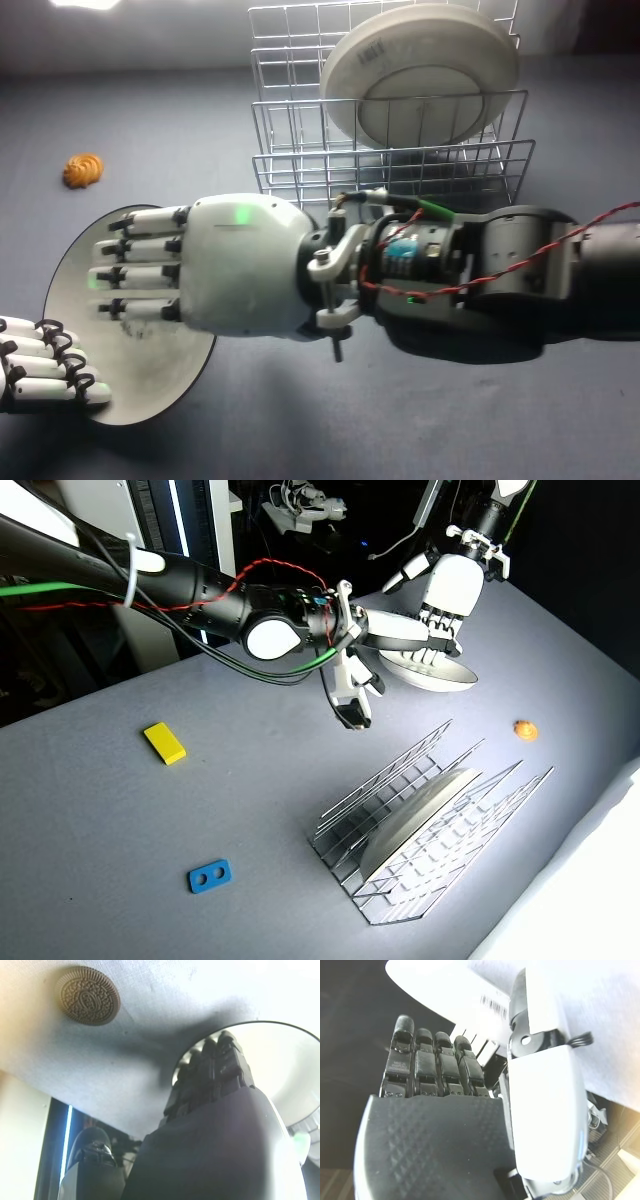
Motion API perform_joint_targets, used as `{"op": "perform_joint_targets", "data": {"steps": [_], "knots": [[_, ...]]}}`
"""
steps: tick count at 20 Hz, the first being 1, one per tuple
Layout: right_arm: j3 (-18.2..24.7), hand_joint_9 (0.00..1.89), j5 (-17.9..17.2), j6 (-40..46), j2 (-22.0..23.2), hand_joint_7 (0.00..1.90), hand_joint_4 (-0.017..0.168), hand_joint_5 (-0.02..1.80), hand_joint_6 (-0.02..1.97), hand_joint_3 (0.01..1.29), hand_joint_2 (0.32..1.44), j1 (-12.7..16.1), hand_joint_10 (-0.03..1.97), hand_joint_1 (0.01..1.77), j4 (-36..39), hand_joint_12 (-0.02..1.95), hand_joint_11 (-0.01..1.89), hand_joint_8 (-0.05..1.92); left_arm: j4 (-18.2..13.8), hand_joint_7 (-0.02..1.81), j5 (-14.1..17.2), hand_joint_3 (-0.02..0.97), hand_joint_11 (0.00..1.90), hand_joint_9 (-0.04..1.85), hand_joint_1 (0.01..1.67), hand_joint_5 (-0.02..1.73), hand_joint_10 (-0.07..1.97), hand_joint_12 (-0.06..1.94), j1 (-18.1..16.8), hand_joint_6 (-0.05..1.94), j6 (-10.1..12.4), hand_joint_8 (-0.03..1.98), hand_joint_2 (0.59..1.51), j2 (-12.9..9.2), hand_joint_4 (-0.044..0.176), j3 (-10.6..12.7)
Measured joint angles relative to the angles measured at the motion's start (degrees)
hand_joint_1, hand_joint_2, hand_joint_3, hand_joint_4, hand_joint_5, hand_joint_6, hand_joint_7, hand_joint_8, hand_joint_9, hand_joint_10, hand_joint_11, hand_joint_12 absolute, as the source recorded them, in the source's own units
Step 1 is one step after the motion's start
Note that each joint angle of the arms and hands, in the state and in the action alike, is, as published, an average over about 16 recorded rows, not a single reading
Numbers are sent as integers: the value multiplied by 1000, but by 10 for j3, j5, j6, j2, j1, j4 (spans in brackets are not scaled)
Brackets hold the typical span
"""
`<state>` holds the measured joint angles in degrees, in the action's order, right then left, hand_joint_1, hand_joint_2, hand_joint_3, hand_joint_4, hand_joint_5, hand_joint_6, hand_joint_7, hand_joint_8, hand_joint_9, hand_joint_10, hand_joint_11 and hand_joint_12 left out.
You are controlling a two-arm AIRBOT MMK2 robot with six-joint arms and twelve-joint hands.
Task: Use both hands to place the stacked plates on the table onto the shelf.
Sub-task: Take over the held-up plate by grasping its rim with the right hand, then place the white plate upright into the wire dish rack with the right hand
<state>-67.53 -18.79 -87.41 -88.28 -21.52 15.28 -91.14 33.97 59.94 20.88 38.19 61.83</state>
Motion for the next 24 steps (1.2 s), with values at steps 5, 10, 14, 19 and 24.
{"op": "perform_joint_targets", "data": {"steps": [5,10,14,19,24], "knots": [[-37,108,4,-6,-35,103,4,96,17,16,1047,-1,11,1122,0,635,14,3,2,-2,0,13,15,8,18,-12,-6,-24,1,-30,0,-3,1034,0,-10,0],[-65,218,4,-8,-62,244,4,219,26,16,1067,-2,43,1084,0,876,16,13,5,-1,1,13,15,8,18,-11,-8,-24,3,-30,0,-4,1033,1,-10,2],[-81,372,-2,-10,-77,410,3,368,35,16,1078,-2,93,1052,0,1054,77,20,8,-1,4,14,14,9,17,-10,-7,-24,5,-30,0,-4,1036,2,-10,4],[-92,591,-11,-13,-89,615,-1,557,124,15,1063,-2,301,1070,2,1237,267,123,17,3,7,13,14,10,17,-10,-3,-17,6,-29,1,-4,1039,2,-10,8],[-93,801,-21,-20,-91,753,-6,678,282,15,1045,-2,559,1102,4,1334,512,391,33,9,7,13,14,13,18,-7,2,-4,-3,-19,1,0,1045,2,-9,11]]}}
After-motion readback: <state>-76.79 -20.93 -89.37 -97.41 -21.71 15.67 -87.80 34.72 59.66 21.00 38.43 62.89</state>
